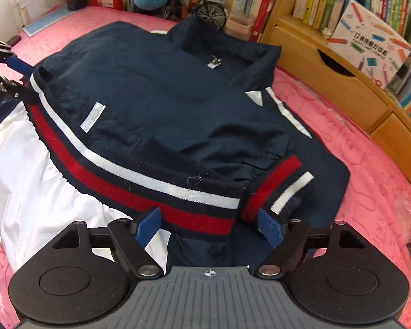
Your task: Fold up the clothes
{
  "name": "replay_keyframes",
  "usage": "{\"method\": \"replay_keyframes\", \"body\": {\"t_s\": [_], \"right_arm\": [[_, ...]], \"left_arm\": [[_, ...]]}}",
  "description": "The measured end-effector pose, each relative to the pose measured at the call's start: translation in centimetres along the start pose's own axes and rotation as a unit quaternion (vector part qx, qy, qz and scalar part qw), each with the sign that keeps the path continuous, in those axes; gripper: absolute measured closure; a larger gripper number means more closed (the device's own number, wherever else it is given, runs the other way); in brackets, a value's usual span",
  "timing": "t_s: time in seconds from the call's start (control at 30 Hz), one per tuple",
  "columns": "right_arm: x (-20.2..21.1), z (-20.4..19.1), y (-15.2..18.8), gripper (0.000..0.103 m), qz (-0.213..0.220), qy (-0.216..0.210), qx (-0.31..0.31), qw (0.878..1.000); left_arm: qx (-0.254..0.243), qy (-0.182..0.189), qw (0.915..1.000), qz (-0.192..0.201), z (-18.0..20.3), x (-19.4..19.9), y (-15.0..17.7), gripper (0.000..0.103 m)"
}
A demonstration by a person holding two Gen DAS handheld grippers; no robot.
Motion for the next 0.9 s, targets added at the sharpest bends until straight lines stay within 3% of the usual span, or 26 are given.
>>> {"method": "replay_keyframes", "body": {"t_s": [0.07,0.13,0.17,0.2,0.23,0.3,0.43,0.53,0.57,0.63,0.67,0.7,0.73,0.77,0.8,0.83,0.87,0.9], "right_arm": [[-0.9,-0.4,0.3,0.035,-0.004,-0.018,-0.011,1.0],[-0.6,-0.6,0.6,0.054,-0.007,-0.034,-0.03,0.999],[0.1,-0.7,0.7,0.068,-0.005,-0.034,-0.036,0.999],[0.8,-0.9,0.9,0.081,-0.003,-0.032,-0.041,0.999],[1.7,-1.0,0.8,0.083,0.006,-0.034,-0.048,0.998],[3.8,-1.2,0.7,0.088,0.025,-0.039,-0.064,0.997],[7.9,-0.2,-0.7,0.089,0.072,-0.041,-0.085,0.993],[8.8,1.2,-1.6,0.088,0.091,-0.047,-0.096,0.99],[8.3,1.6,-1.4,0.088,0.087,-0.048,-0.1,0.99],[5.6,1.6,-0.2,0.085,0.036,-0.051,-0.106,0.992],[4.2,1.4,0.4,0.083,0.008,-0.056,-0.107,0.993],[3.5,1.2,0.6,0.079,0.003,-0.06,-0.112,0.992],[2.8,1.2,0.6,0.075,0.004,-0.064,-0.118,0.991],[2.2,1.1,0.6,0.058,0.005,-0.068,-0.124,0.99],[1.5,1.1,0.6,0.049,0.003,-0.071,-0.126,0.989],[0.9,1.1,0.6,0.052,-0.003,-0.068,-0.126,0.99],[0.4,1.2,0.8,0.079,-0.016,-0.062,-0.125,0.99],[0.6,1.2,0.8,0.086,-0.018,-0.064,-0.125,0.99]], "left_arm": [[0.008,0.006,0.9998,-0.015,0.0,-1.2,0.5,0.005],[0.006,0.022,0.9997,0.002,0.6,-0.1,0.4,0.035],[0.0,0.009,0.9999,0.007,0.8,0.6,0.2,0.06],[-0.006,-0.01,0.9998,0.017,1.0,1.8,0.0,0.072],[-0.011,-0.029,0.9992,0.027,1.3,3.0,-0.1,0.078],[0.014,-0.018,0.999,0.038,1.6,5.3,0.0,0.093],[0.033,-0.014,0.9972,0.065,1.6,9.1,-2.1,0.093],[0.002,-0.025,0.9968,0.076,1.8,8.5,-3.5,0.09],[-0.009,-0.017,0.9979,0.062,2.1,7.3,-3.4,0.086],[-0.03,-0.002,0.999,0.034,2.6,4.7,-3.0,0.078],[-0.041,0.006,0.9989,0.019,2.8,3.5,-2.8,0.066],[-0.044,0.015,0.9988,0.016,3.1,2.7,-2.7,0.047],[-0.048,0.023,0.9985,0.012,3.4,1.9,-2.6,0.035],[-0.051,0.032,0.9982,0.008,3.7,1.1,-2.6,0.015],[-0.054,0.041,0.9977,0.004,4.0,0.3,-2.5,0.015],[-0.062,0.025,0.9978,0.007,4.0,0.0,-2.4,0.021],[-0.069,0.009,0.9975,0.01,4.0,-0.4,-2.3,0.061],[-0.069,-0.01,0.9975,0.012,3.8,0.0,-2.2,0.083]]}}
Point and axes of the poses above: each gripper's, at about its wrist camera, not at the fingertips, and x roughly against the way its jaws point, z to its right, y to its underside, the point moved 10 cm from there along -x, roughly the way its jaws point, and after that the axes turned 1 degree about x, right-handed, at the moved point
